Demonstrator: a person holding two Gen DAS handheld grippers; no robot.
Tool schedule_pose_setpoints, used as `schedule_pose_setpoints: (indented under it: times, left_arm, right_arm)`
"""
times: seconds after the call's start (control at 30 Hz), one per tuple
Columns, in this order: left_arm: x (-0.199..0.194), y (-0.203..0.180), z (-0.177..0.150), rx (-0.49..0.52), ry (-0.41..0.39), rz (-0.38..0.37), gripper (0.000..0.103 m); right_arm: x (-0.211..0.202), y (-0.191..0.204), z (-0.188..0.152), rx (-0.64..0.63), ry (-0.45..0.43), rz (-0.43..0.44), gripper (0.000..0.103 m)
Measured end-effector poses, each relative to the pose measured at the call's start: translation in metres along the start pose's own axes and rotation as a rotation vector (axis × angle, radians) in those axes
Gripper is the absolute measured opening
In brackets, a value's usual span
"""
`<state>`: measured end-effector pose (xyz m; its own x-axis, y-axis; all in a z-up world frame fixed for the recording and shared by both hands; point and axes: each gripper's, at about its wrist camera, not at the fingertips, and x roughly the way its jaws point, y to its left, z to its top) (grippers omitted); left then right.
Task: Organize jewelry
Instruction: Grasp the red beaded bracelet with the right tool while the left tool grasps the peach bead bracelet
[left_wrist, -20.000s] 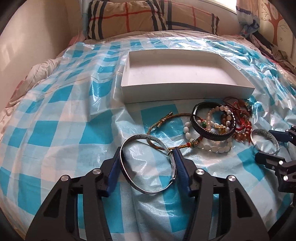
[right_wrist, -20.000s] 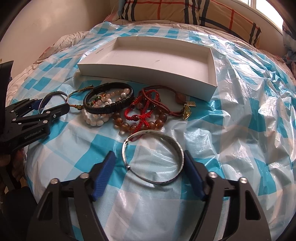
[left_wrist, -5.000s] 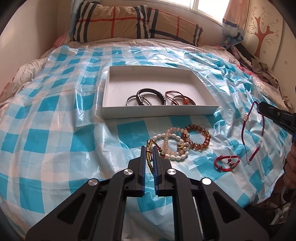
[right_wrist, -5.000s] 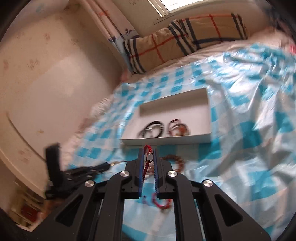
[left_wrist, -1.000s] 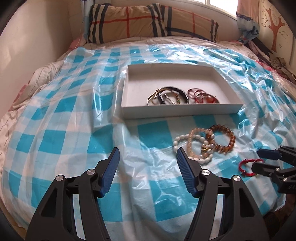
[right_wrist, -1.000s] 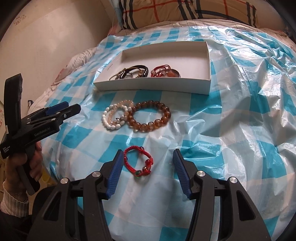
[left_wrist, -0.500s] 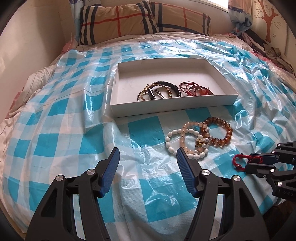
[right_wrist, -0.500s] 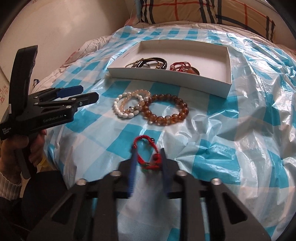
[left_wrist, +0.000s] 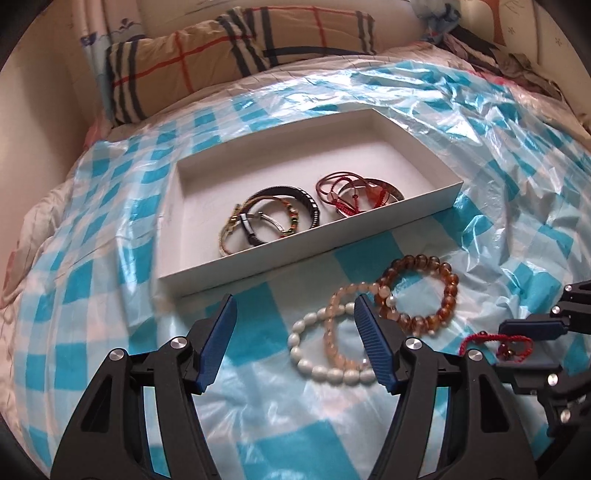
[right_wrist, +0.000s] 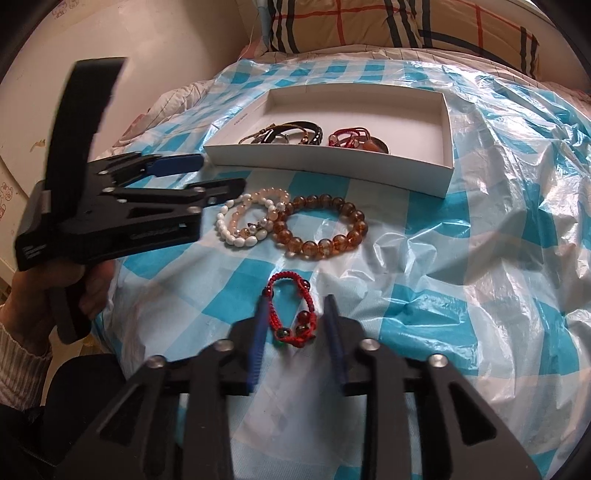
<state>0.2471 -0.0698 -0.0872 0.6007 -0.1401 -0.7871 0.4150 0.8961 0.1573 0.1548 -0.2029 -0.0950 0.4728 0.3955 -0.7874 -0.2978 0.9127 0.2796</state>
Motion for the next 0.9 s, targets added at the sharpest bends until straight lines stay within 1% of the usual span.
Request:
schedule_pose_setpoints:
  times: [0.03, 0.07, 0.1, 0.13, 0.2, 0.3, 0.43, 0.5, 0.57, 0.67, 0.73, 0.77, 0.83, 0.87, 0.9]
  left_arm:
    - [0.007, -0.001, 0.001, 0.005, 0.007, -0.015, 0.057]
    - [0.013, -0.002, 0.0, 0.005, 0.027, -0.032, 0.027]
    - [0.02, -0.003, -0.001, 0.011, 0.061, -0.057, 0.009]
    - [0.02, -0.004, -0.003, 0.015, 0.056, -0.052, 0.007]
    - [0.015, -0.001, -0.008, 0.0, 0.051, -0.067, 0.007]
    - [-0.002, 0.015, -0.017, -0.106, 0.032, -0.139, 0.007]
    - [-0.027, 0.04, -0.036, -0.223, 0.014, -0.202, 0.007]
    - [-0.032, 0.048, -0.048, -0.248, 0.023, -0.198, 0.007]
    - [-0.03, 0.054, -0.06, -0.255, 0.052, -0.18, 0.007]
    - [-0.026, 0.059, -0.071, -0.272, 0.071, -0.2, 0.007]
    - [-0.027, 0.06, -0.071, -0.267, 0.069, -0.198, 0.009]
    - [-0.027, 0.059, -0.07, -0.263, 0.071, -0.198, 0.013]
    - [-0.025, 0.057, -0.067, -0.255, 0.07, -0.208, 0.026]
    - [-0.022, 0.054, -0.066, -0.244, 0.071, -0.213, 0.038]
    - [-0.019, 0.05, -0.065, -0.23, 0.072, -0.208, 0.042]
  right_arm:
    - [0.001, 0.0, 0.0, 0.001, 0.001, 0.001, 0.032]
    - [0.002, 0.0, -0.001, 0.001, 0.0, 0.002, 0.032]
    - [0.003, 0.0, -0.001, 0.004, -0.001, 0.003, 0.032]
    - [0.004, 0.0, -0.002, 0.006, -0.002, 0.004, 0.032]
    - [0.003, -0.001, -0.004, 0.013, -0.005, 0.007, 0.032]
    - [0.002, -0.002, -0.004, 0.022, -0.008, 0.011, 0.031]
    - [-0.002, -0.001, -0.007, 0.021, -0.003, 0.013, 0.031]
    - [-0.002, 0.0, -0.007, 0.017, 0.0, 0.014, 0.033]
    - [-0.001, 0.001, -0.007, 0.011, 0.0, 0.005, 0.033]
    - [0.002, 0.002, -0.007, 0.011, -0.006, -0.003, 0.033]
    - [0.003, 0.003, -0.006, 0.002, -0.01, -0.024, 0.025]
    - [0.003, 0.004, -0.006, -0.005, -0.008, -0.029, 0.018]
    - [0.003, 0.005, -0.005, -0.013, -0.007, -0.032, 0.017]
    - [0.004, 0.005, -0.005, -0.019, -0.006, -0.037, 0.017]
    - [0.004, 0.005, -0.005, -0.02, -0.004, -0.041, 0.018]
